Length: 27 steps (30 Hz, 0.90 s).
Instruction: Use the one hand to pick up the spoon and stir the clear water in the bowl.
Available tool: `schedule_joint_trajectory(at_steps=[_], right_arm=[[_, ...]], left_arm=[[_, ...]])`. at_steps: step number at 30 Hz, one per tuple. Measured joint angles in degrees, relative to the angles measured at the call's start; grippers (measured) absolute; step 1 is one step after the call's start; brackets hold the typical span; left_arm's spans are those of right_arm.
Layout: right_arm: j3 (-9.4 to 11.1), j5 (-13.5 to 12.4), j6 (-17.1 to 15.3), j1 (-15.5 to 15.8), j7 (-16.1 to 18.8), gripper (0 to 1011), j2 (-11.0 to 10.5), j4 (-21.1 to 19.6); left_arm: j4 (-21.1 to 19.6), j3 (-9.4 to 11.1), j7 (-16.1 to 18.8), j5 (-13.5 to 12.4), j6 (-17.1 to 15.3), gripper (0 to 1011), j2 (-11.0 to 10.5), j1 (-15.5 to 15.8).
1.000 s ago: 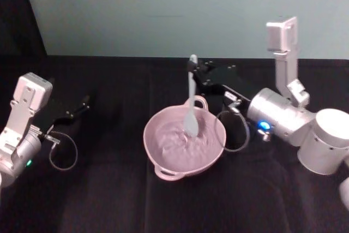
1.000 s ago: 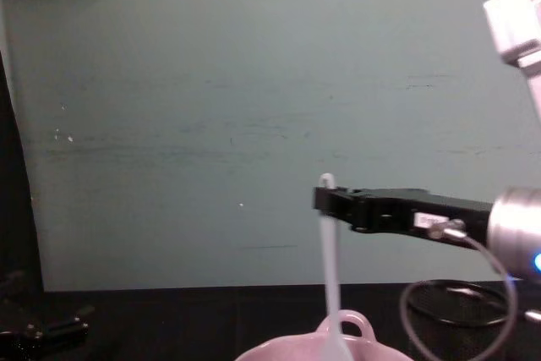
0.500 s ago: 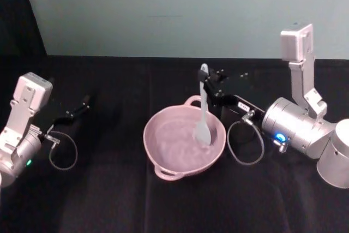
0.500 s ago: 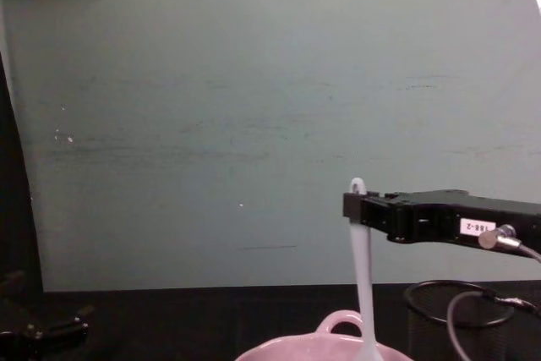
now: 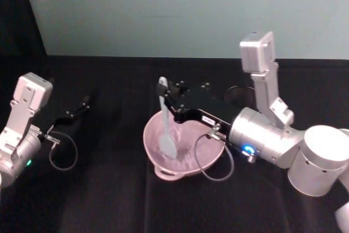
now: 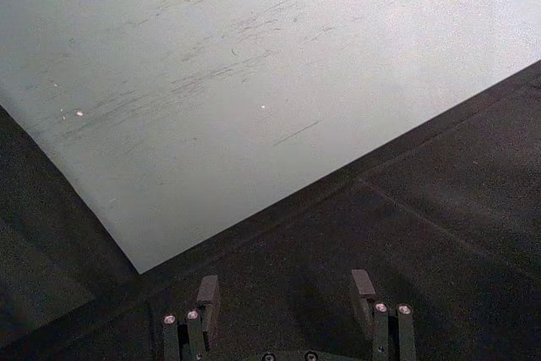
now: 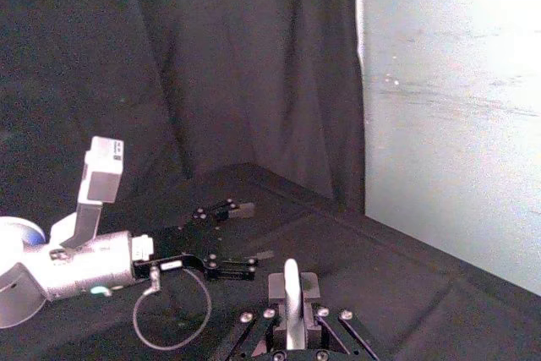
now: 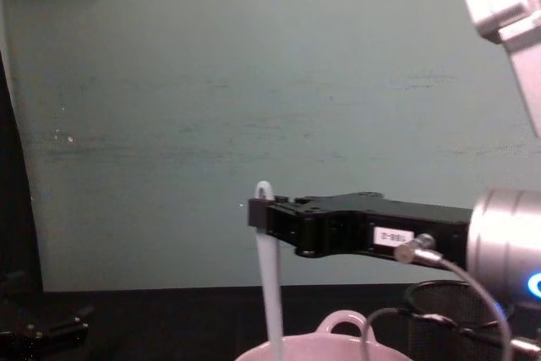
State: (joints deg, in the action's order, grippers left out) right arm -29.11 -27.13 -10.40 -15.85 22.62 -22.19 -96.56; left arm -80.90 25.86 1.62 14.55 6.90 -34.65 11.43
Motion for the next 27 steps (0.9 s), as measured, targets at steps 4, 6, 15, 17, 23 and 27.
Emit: schedule_joint_trajectory(at_steps=[4,6,15,17,23,27], right_arm=[[-0.7,0.1,0.2,-1.3,0.5,113,1.2,1.9],[-0.9,0.0,0.4,-1.9,0.8,113,1.7,2.9],[0.3,-0.9,3.2,-6.1,1.5,113,4.3,11.0],[1.0,-1.0,3.6,-6.3,1.2,113,4.4,11.8],[4.2,-1.8,4.5,-5.6,-0.6,113,3.2,12.0],[6.1,-2.3,4.4,-3.9,-1.3,113,1.6,10.2]], left_arm=[[0.0,0.0,0.0,0.0,0.0,1011,0.0,0.0],[0.0,0.0,0.0,0.0,0.0,1011,0.0,0.0],[0.0,0.0,0.0,0.0,0.0,1011,0.0,0.0],[0.0,0.0,0.0,0.0,0.0,1011,0.0,0.0],[0.0,0.0,0.0,0.0,0.0,1011,0.0,0.0],[0.0,0.0,0.0,0.0,0.0,1011,0.0,0.0]])
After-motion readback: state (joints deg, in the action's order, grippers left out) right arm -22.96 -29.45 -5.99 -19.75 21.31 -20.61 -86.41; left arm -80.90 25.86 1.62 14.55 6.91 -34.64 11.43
